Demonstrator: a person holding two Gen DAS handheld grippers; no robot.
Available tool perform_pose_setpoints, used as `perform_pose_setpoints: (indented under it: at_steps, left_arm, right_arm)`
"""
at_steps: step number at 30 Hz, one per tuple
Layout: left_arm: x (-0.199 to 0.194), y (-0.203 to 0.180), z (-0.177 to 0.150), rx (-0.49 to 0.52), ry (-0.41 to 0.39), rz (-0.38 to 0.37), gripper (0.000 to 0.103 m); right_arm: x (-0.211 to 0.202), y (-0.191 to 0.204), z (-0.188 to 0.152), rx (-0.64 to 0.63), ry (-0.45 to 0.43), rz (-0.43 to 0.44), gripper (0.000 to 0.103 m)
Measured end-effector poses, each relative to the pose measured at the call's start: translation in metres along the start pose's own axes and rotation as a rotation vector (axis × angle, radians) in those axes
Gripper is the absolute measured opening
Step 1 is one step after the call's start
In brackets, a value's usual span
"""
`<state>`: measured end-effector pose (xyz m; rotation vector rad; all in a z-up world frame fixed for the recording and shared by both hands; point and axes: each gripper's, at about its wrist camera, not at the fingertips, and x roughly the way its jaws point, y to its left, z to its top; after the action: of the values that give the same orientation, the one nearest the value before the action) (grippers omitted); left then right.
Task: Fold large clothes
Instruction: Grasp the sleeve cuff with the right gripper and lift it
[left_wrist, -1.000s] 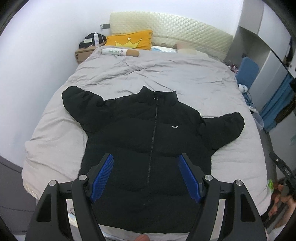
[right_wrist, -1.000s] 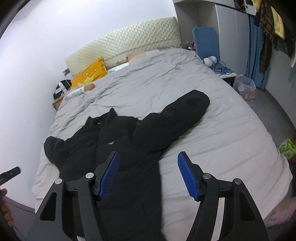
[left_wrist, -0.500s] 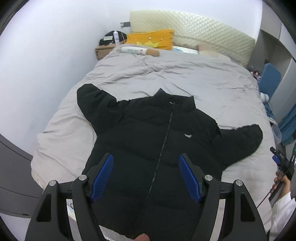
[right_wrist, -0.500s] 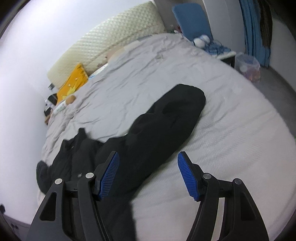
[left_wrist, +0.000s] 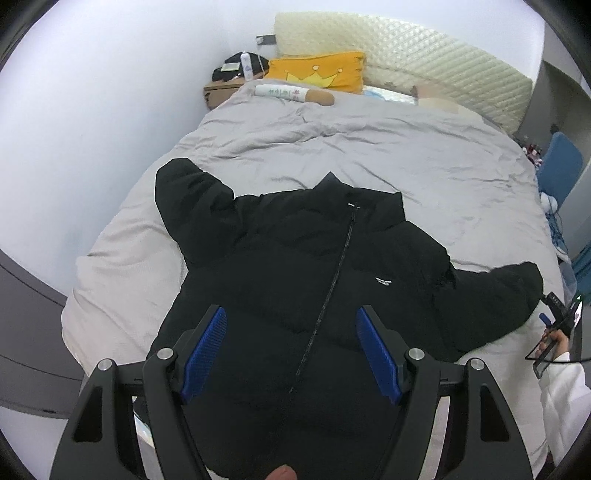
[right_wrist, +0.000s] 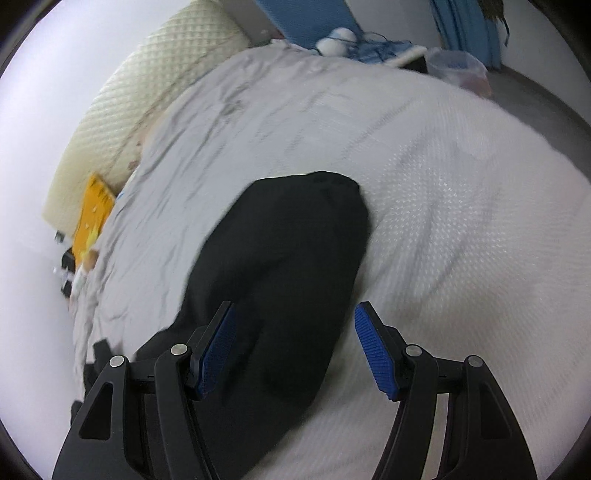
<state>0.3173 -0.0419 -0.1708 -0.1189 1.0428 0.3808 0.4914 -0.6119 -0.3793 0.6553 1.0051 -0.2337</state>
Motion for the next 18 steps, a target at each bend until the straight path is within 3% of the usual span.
perform_pose_setpoints:
  at_steps: [7, 14, 18]
  left_arm:
    - [0.029, -0.003, -0.001, -0.033, 0.028, 0.022, 0.073]
    - [0.033, -0.009, -0.008, 0.005, 0.036, 0.041, 0.073]
    - [0.031, -0.006, -0.009, 0.009, 0.030, 0.047, 0.073]
  right_arm:
    - [0.046, -0.021, 0.012, 0.065, 0.022, 0.036, 0.064]
    - [0.056, -0.035, 0.008, 0.145, -0.011, 0.164, 0.070]
    - [0.056, -0.035, 0.010, 0.146, -0.003, 0.219, 0.057]
